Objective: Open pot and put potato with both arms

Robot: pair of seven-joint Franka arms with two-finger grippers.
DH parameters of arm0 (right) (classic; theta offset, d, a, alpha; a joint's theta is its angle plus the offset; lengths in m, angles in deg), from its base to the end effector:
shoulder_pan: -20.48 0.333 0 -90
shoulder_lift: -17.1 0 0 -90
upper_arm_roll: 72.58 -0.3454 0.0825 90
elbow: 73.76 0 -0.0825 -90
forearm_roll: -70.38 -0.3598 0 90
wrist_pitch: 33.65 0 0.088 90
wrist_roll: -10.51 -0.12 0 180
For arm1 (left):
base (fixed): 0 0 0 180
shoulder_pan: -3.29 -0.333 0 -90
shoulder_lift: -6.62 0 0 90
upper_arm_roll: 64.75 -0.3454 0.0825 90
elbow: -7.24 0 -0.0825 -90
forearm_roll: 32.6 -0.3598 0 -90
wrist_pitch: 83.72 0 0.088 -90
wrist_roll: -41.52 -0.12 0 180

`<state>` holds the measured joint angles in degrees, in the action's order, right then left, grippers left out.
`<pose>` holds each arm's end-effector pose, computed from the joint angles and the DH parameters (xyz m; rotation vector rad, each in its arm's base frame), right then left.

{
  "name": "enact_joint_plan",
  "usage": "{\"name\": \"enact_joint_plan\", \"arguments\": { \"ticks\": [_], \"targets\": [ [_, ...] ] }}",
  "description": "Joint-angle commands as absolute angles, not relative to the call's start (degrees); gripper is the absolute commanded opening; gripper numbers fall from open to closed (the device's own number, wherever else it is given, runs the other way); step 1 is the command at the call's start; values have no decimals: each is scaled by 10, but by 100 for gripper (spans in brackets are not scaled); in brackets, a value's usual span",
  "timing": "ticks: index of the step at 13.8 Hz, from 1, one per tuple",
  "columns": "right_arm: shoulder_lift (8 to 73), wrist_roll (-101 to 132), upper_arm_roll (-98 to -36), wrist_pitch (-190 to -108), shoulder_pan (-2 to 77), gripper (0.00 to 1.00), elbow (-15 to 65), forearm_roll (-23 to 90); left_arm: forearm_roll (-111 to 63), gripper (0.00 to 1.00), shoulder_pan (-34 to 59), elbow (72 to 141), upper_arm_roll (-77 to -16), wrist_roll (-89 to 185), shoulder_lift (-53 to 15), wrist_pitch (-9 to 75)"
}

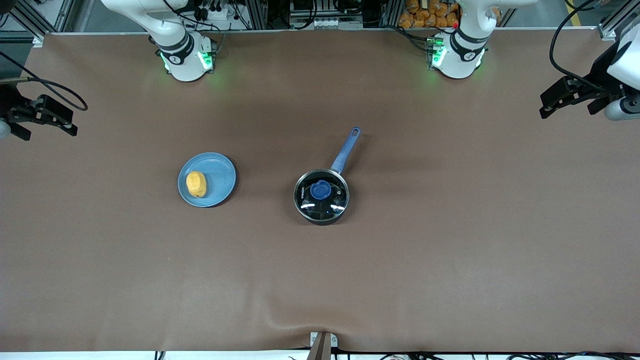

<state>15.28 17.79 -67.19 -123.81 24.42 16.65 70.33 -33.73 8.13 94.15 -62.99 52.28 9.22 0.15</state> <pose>0.5203 -0.0140 0.6546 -3.1355 -0.1597 -0.0431 0.5006 -0.0558 0.6789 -3.1175 -0.1165 0.0069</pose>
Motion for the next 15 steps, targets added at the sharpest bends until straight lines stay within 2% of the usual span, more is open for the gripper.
{"name": "enact_joint_plan", "arguments": {
  "ticks": [1,15],
  "targets": [
    [137,167,-673,-1244,247,100,181,707,-330,100,82,938,-632,511,98,-11],
    [140,165,-675,-1245,251,100,192,706,-327,100,87,925,-628,512,94,-25]
  ]
}}
